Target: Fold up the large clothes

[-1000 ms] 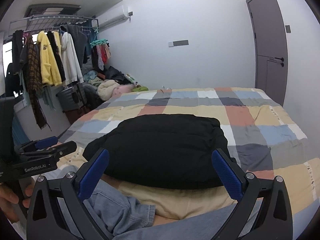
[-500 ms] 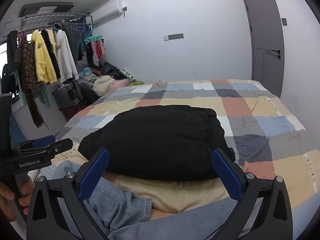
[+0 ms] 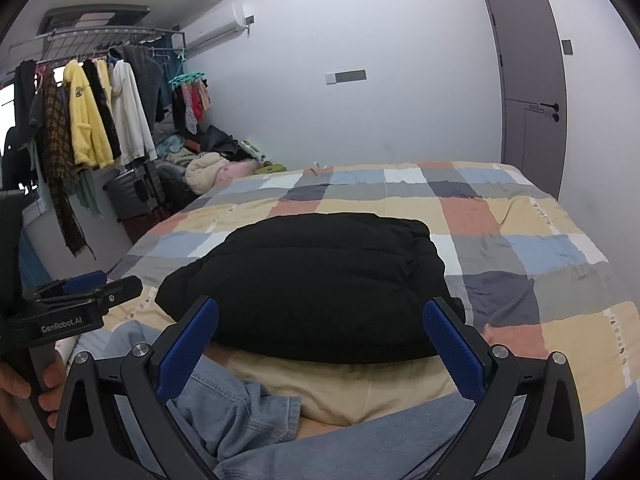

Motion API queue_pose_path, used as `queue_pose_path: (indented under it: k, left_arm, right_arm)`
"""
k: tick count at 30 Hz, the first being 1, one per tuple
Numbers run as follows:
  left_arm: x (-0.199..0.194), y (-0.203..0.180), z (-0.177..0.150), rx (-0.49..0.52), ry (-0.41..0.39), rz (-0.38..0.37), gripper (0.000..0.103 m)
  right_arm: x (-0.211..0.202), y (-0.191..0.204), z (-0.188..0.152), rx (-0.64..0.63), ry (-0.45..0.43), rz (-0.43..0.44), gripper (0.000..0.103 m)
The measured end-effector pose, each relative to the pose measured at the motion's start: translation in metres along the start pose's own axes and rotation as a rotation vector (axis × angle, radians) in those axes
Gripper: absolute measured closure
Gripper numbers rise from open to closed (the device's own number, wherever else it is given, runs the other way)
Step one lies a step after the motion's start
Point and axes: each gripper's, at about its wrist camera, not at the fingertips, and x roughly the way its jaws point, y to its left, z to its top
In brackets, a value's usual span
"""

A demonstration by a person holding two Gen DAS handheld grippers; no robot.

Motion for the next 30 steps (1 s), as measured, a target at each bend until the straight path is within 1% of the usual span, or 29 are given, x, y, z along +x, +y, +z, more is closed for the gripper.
queue_pose_path:
  k: [3, 6, 30]
  left_arm:
    - [-0.0004, -0.0003, -0.0003, 0.009, -0.001, 0.008, 0.019]
    - [-0.0003, -0.0004, -0.0008, 0.004, 0.003, -0.002, 0.019]
    - [-0.0018, -0.0012, -0.0021, -0.005, 0.007, -0.011, 0.019]
  right_arm:
    - [-0.0012, -0.0009, 0.0002, 0.003, 0.002, -0.003, 0.000]
    - [-0.0007, -0.0019, 0.0009, 0.011, 0.005, -0.003, 0.000]
    - [-0.0013, 0.0011, 0.0006, 0.016, 0.001, 0.001, 0.000]
